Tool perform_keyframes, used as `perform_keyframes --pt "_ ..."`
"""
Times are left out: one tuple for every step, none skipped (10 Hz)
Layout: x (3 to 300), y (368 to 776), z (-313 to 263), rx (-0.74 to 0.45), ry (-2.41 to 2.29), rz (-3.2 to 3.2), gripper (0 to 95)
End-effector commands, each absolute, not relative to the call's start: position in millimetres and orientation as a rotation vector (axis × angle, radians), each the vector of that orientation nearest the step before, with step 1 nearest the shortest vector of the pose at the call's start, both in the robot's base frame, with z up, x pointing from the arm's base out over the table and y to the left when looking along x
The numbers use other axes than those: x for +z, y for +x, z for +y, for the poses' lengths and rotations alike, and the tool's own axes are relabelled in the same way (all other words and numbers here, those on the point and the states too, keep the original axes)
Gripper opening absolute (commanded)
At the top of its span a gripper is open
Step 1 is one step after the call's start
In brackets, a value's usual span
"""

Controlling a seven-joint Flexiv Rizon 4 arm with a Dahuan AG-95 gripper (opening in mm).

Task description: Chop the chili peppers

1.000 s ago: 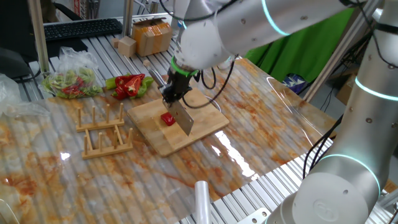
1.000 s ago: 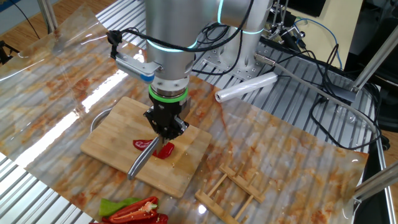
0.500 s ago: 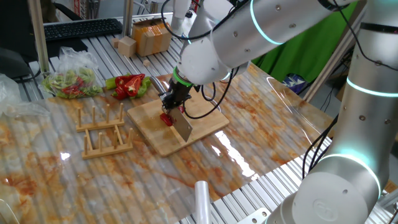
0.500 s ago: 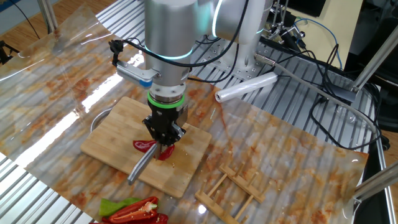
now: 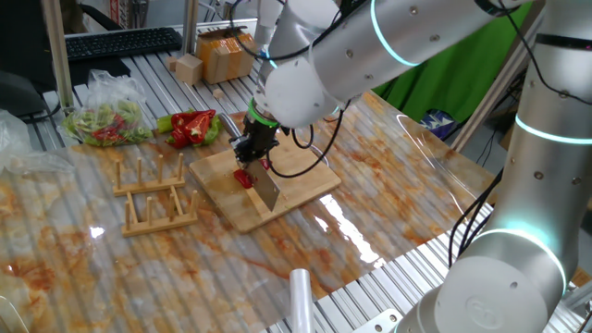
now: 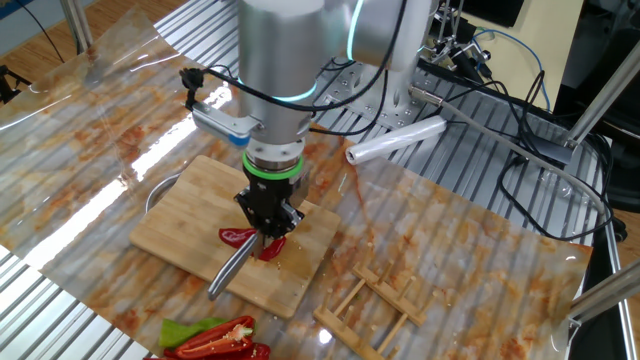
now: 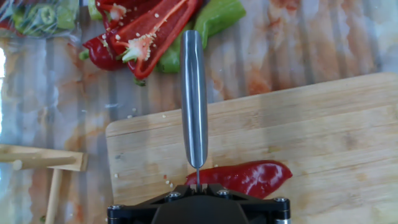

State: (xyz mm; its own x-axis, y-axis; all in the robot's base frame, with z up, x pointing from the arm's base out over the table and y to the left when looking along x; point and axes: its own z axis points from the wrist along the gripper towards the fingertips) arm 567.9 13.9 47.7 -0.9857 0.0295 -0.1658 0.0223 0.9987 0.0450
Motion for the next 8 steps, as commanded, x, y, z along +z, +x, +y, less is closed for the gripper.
perform_keyframes --pt "48 567 14 0.082 0.039 2.975 0.0" --pt "49 567 15 0.08 0.041 2.975 0.0" --pt "55 567 16 0.069 0.045 2.98 0.0" --pt "60 567 17 0.062 0.046 2.986 0.0" --pt "62 567 17 0.06 0.046 2.988 0.0" --pt "62 567 17 0.059 0.048 2.989 0.0" --pt "62 567 17 0.057 0.054 2.994 0.0" --pt "62 567 17 0.049 0.057 2.996 0.0"
